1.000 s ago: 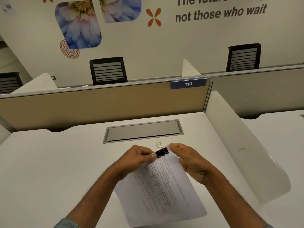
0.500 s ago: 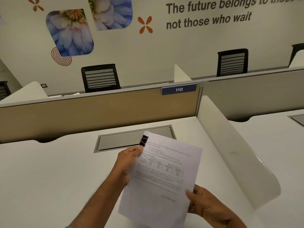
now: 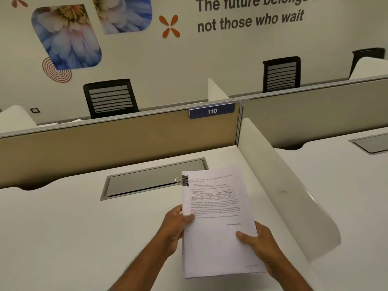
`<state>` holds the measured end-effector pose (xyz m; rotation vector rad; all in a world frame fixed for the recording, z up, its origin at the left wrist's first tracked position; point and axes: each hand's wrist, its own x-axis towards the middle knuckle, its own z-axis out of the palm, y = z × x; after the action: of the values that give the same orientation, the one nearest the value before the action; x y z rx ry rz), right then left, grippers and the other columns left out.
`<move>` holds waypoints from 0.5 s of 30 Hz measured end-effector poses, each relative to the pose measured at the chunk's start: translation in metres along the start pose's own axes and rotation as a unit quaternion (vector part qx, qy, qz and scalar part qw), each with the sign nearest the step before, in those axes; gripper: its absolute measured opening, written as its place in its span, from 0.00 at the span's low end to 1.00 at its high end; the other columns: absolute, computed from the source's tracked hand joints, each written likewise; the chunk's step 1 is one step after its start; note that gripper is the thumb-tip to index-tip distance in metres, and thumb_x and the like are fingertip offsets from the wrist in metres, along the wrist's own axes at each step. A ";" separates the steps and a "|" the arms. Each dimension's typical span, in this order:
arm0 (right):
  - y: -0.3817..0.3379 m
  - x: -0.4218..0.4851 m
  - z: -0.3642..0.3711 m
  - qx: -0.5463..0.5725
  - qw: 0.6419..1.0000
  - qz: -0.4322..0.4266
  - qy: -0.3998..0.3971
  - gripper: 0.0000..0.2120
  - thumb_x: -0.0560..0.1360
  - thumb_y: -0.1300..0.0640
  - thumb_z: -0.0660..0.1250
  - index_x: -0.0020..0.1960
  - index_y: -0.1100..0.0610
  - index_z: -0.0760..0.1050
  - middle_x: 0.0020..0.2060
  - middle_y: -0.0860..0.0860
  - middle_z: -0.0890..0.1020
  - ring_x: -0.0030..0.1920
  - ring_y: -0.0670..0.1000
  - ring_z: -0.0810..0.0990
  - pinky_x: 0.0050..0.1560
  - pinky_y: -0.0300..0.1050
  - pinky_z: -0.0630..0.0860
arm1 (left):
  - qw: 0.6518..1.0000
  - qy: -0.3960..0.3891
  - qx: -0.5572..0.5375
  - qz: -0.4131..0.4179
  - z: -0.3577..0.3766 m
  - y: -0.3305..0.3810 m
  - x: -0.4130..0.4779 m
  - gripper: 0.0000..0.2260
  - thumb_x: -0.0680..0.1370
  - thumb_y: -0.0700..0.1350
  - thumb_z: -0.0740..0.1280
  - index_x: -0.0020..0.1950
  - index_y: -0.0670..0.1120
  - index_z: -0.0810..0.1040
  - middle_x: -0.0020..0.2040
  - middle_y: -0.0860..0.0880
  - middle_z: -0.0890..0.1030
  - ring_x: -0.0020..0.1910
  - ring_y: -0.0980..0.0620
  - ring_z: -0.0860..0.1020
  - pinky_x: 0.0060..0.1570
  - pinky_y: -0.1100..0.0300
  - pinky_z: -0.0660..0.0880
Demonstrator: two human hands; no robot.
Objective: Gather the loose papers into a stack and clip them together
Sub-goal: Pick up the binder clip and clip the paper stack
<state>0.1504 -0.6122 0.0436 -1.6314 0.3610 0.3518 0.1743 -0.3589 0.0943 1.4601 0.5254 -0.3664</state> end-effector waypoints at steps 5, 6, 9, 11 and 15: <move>0.002 0.026 -0.020 -0.045 0.999 0.020 -0.003 0.11 0.76 0.59 0.75 0.54 0.47 0.79 0.47 0.44 0.88 0.43 0.51 0.89 0.36 0.41 0.83 | 0.992 -0.007 0.112 -0.059 0.007 -0.038 0.010 0.12 0.79 0.37 0.69 0.62 0.42 0.79 0.55 0.45 0.87 0.50 0.46 0.86 0.37 0.60 0.81; 0.003 0.031 -0.022 -0.052 0.998 0.023 -0.009 0.11 0.76 0.59 0.75 0.54 0.47 0.79 0.47 0.43 0.88 0.42 0.50 0.89 0.36 0.40 0.83 | 0.991 -0.006 0.117 -0.067 0.008 -0.043 0.012 0.10 0.78 0.36 0.69 0.60 0.41 0.80 0.53 0.44 0.87 0.48 0.46 0.86 0.35 0.60 0.81; 0.008 0.044 -0.027 -0.072 0.997 0.035 -0.021 0.12 0.75 0.61 0.75 0.55 0.48 0.79 0.48 0.44 0.87 0.44 0.52 0.88 0.36 0.40 0.83 | 0.990 0.002 0.122 -0.077 0.011 -0.054 0.019 0.08 0.77 0.35 0.70 0.56 0.38 0.81 0.51 0.42 0.88 0.46 0.45 0.87 0.34 0.60 0.81; 0.011 0.051 -0.028 -0.082 0.996 0.042 -0.019 0.13 0.75 0.61 0.75 0.55 0.49 0.79 0.48 0.45 0.86 0.46 0.53 0.87 0.37 0.41 0.82 | 0.990 0.011 0.122 -0.075 0.015 -0.059 0.023 0.07 0.77 0.35 0.70 0.56 0.37 0.81 0.51 0.41 0.88 0.44 0.45 0.87 0.34 0.60 0.81; 0.021 0.062 -0.032 -0.106 0.994 0.041 0.007 0.14 0.73 0.63 0.76 0.56 0.52 0.79 0.45 0.43 0.85 0.45 0.52 0.87 0.36 0.40 0.81 | 0.990 0.028 0.120 -0.065 0.024 -0.068 0.032 0.06 0.77 0.34 0.71 0.54 0.36 0.81 0.50 0.40 0.87 0.44 0.44 0.86 0.37 0.57 0.83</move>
<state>0.1975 -0.6475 0.0010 -1.8303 0.4134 0.4526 0.1669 -0.3864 0.0212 1.6759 0.6413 -0.5056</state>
